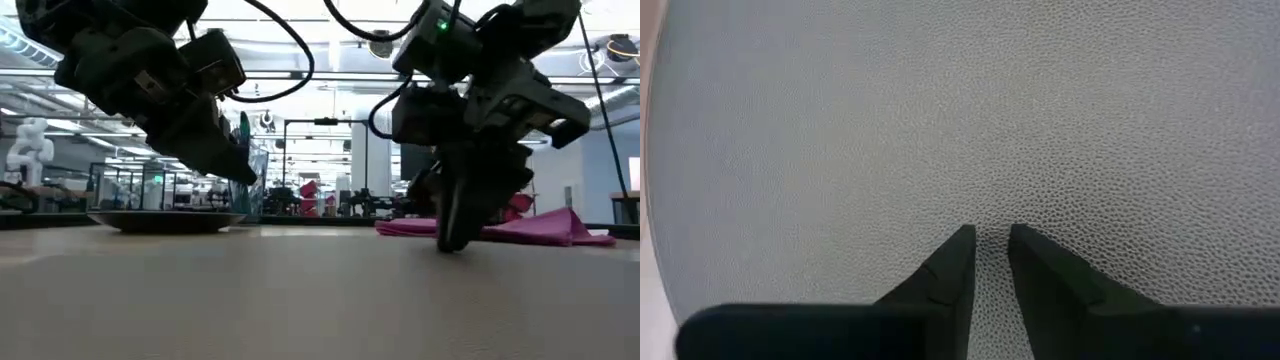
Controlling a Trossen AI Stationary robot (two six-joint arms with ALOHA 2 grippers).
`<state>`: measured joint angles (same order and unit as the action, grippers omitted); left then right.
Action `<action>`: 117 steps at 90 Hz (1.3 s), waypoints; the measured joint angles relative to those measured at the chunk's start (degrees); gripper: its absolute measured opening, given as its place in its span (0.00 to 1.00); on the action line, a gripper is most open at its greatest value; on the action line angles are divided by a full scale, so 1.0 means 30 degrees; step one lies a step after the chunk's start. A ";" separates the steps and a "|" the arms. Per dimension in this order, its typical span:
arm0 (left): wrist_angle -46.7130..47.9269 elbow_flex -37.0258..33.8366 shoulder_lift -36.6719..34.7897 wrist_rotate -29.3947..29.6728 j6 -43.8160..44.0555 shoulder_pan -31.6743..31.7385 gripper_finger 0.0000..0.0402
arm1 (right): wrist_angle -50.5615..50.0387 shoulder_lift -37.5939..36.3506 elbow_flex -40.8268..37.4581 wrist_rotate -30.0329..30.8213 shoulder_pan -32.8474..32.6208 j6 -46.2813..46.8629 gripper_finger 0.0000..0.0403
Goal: Set table place
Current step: Move the gray table mat to the center of the table, then put the red plate on the gray table mat
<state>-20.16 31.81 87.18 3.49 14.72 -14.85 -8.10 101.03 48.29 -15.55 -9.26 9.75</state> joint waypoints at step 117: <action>1.9393 0.0016 -0.9819 0.5425 0.1739 0.0719 0.10 | -0.1609 -0.0065 0.5466 0.1082 0.3357 -0.5555 0.15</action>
<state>38.02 31.86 57.72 19.76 19.94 -12.69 -12.93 100.84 64.69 -12.31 0.82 -6.91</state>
